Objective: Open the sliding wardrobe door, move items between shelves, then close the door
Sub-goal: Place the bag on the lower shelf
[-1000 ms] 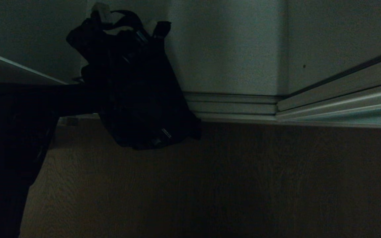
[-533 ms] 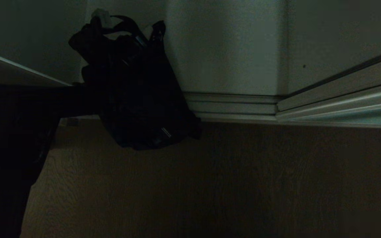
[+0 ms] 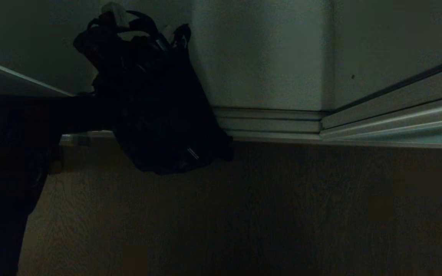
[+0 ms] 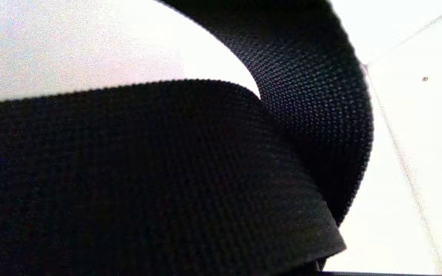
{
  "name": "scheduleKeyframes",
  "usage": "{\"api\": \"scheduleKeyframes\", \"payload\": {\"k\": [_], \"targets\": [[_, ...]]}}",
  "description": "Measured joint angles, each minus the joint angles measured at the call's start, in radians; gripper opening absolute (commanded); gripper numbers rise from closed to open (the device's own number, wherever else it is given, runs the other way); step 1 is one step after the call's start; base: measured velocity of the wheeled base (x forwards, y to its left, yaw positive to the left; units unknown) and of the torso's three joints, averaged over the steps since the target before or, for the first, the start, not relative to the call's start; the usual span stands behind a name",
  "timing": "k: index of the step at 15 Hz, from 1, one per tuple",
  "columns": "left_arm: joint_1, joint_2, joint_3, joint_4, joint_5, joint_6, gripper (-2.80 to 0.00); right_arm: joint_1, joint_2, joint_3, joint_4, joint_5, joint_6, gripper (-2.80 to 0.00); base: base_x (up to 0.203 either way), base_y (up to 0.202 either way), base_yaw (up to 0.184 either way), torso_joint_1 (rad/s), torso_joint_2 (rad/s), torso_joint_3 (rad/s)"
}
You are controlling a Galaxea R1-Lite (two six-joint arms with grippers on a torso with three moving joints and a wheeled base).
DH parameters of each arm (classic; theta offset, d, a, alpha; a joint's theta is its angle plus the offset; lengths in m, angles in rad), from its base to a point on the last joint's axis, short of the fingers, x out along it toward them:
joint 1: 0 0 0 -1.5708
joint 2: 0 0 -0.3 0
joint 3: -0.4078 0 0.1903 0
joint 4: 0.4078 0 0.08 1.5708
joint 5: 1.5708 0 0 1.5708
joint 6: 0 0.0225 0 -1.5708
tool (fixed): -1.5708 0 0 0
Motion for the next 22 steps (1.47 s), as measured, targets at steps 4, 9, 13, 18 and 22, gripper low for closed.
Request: {"api": "scheduleKeyframes", "payload": {"k": [4,9,13,18,22], "targets": [[0.012,-0.014,0.029,0.012,0.048,-0.006,-2.80,0.000,0.000,0.000,0.000,0.000,0.000,-2.80,0.000,0.000,0.000,0.000,0.00,0.000],[0.015,-0.058,0.013,0.221,-0.030,-0.036,-2.80,0.000,0.000,0.000,0.000,0.000,0.000,-2.80,0.000,0.000,0.000,0.000,0.00,0.000],[0.023,-0.083,0.009,0.301,-0.100,-0.147,-2.80,0.000,0.000,0.000,0.000,0.000,0.000,-2.80,0.000,0.000,0.000,0.000,0.00,0.000],[0.031,-0.094,0.008,0.407,-0.097,-0.224,-2.80,0.000,0.000,0.000,0.000,0.000,0.000,-2.80,0.000,0.000,0.000,0.000,0.00,0.000],[0.031,-0.110,0.010,0.435,-0.065,-0.295,-2.80,0.000,0.000,0.000,0.000,0.000,0.000,-2.80,0.000,0.000,0.000,0.000,0.00,0.000]]}}
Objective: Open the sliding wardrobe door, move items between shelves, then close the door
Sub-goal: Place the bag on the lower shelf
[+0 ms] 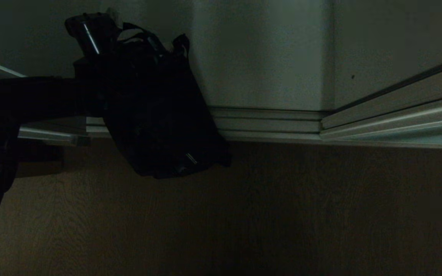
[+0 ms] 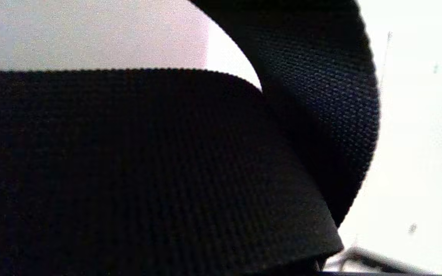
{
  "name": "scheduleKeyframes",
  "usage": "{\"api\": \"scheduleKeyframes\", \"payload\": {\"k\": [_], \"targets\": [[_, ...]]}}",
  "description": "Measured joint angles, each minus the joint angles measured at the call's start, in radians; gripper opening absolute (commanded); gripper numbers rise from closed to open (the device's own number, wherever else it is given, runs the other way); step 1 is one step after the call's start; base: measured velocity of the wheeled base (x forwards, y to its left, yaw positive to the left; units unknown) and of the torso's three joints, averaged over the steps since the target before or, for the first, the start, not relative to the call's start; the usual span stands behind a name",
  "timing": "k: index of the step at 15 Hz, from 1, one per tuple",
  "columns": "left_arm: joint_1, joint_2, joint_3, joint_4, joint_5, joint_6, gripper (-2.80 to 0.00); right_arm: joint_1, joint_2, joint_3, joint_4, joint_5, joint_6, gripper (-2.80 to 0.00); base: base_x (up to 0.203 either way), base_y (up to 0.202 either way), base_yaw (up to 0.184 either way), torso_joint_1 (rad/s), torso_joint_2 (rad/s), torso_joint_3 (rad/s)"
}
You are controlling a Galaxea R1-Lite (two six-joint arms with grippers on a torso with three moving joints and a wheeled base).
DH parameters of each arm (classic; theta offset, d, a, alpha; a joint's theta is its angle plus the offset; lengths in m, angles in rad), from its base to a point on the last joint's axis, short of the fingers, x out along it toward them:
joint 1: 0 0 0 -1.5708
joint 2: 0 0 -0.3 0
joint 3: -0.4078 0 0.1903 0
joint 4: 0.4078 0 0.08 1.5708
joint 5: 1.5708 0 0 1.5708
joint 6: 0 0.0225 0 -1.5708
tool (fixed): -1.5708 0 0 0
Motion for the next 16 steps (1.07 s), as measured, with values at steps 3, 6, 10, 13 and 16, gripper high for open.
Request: {"api": "scheduleKeyframes", "payload": {"k": [3,6,10,13,16], "targets": [[-0.001,0.001,-0.001,-0.047,0.074,-0.044,-2.80,0.000,0.000,0.000,0.000,0.000,0.000,-2.80,0.000,0.000,0.000,0.000,0.00,0.000],[-0.002,0.001,-0.002,-0.091,0.122,-0.046,-2.80,0.000,0.000,0.000,0.000,0.000,0.000,-2.80,0.000,0.000,0.000,0.000,0.00,0.000],[0.001,-0.005,-0.001,-0.101,0.151,-0.044,-2.80,0.000,0.000,0.000,0.000,0.000,0.000,-2.80,0.000,0.000,0.000,0.000,0.00,0.000],[0.002,-0.029,0.019,-0.141,0.157,-0.060,-2.80,0.000,0.000,0.000,0.000,0.000,0.000,-2.80,0.000,0.000,0.000,0.000,0.00,0.000],[0.006,-0.043,0.029,-0.126,0.156,-0.063,0.00,0.000,0.000,0.000,0.000,0.000,0.000,-2.80,0.000,0.000,0.000,0.000,0.00,0.000]]}}
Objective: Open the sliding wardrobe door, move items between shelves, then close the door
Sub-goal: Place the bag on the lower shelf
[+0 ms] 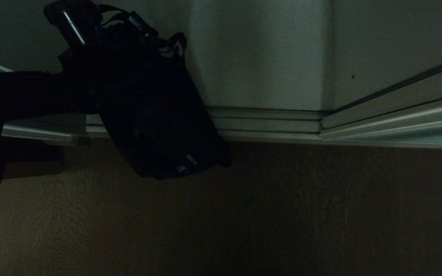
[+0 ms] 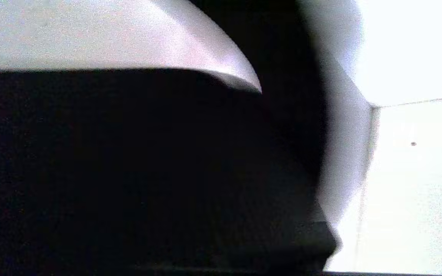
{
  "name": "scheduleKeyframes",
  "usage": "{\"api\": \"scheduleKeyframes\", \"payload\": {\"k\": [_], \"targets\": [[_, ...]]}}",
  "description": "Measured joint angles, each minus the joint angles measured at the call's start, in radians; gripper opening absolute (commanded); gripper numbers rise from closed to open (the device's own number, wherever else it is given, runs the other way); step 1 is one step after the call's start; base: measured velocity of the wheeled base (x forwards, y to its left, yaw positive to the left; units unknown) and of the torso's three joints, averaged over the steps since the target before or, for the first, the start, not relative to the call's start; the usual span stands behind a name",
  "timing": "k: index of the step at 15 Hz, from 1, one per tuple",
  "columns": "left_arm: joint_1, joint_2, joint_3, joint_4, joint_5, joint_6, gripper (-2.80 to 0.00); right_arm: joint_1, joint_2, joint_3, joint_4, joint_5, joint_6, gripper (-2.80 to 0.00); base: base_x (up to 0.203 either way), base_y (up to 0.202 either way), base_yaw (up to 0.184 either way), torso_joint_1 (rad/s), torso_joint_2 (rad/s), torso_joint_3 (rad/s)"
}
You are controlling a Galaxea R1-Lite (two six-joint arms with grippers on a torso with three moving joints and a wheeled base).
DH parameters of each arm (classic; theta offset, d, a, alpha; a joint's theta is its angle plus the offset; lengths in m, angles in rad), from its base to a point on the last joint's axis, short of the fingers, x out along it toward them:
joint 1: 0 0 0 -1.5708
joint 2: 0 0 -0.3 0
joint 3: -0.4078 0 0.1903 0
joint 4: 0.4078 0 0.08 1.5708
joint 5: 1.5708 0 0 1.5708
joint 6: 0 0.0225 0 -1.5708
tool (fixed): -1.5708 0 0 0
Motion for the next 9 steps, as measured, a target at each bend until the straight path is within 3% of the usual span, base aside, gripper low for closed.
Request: {"api": "scheduleKeyframes", "payload": {"k": [4,9], "targets": [[0.006,0.000,-0.005,0.074,-0.044,-0.027,0.00,0.000,0.000,0.000,0.000,0.000,0.000,-2.80,0.000,0.000,0.000,0.000,0.00,0.000],[0.016,-0.013,0.015,0.096,-0.054,-0.039,0.00,0.000,0.000,0.000,0.000,0.000,0.000,-2.80,0.000,0.000,0.000,0.000,0.00,0.000]]}}
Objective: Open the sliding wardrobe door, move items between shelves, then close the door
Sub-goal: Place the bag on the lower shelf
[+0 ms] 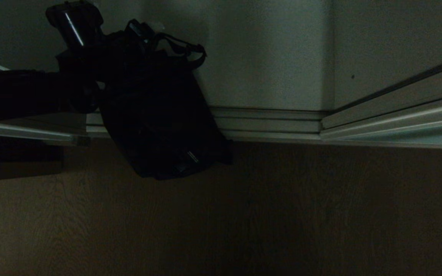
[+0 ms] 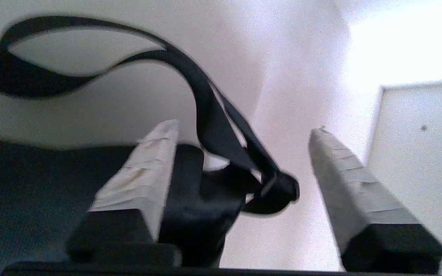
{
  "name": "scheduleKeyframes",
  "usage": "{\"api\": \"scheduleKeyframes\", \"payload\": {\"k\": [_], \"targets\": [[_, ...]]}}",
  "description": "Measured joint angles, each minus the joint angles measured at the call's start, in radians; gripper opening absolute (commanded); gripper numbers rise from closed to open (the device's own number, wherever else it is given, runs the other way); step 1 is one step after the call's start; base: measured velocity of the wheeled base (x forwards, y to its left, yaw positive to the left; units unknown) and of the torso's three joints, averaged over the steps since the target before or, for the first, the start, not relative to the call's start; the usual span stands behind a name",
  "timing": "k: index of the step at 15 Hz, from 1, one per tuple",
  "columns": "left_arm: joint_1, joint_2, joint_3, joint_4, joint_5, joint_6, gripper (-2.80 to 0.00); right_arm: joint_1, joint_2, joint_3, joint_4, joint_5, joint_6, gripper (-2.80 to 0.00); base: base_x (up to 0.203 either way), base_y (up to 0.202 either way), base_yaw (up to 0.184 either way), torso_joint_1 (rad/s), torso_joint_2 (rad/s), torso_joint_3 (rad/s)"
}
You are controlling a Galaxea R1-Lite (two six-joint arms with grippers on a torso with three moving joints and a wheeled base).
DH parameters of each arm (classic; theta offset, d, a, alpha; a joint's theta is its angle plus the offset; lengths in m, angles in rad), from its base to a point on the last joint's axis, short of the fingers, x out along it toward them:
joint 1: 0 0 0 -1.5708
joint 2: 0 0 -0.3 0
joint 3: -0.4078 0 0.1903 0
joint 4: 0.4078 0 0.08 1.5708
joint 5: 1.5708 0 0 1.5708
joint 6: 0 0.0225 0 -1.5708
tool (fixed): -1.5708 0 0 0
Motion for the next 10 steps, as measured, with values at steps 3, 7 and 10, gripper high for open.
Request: {"api": "scheduleKeyframes", "payload": {"k": [3,7,10], "targets": [[-0.001,-0.029,0.020,0.078,-0.028,-0.024,0.00,0.000,0.000,0.000,0.000,0.000,0.000,-2.80,0.000,0.000,0.000,0.000,0.00,0.000],[-0.002,-0.109,0.022,0.282,-0.122,-0.100,0.00,0.000,0.000,0.000,0.000,0.000,0.000,-2.80,0.000,0.000,0.000,0.000,0.00,0.000],[-0.012,-0.146,0.014,0.381,-0.158,-0.125,0.00,0.000,0.000,0.000,0.000,0.000,0.000,-2.80,0.000,0.000,0.000,0.000,0.00,0.000]]}}
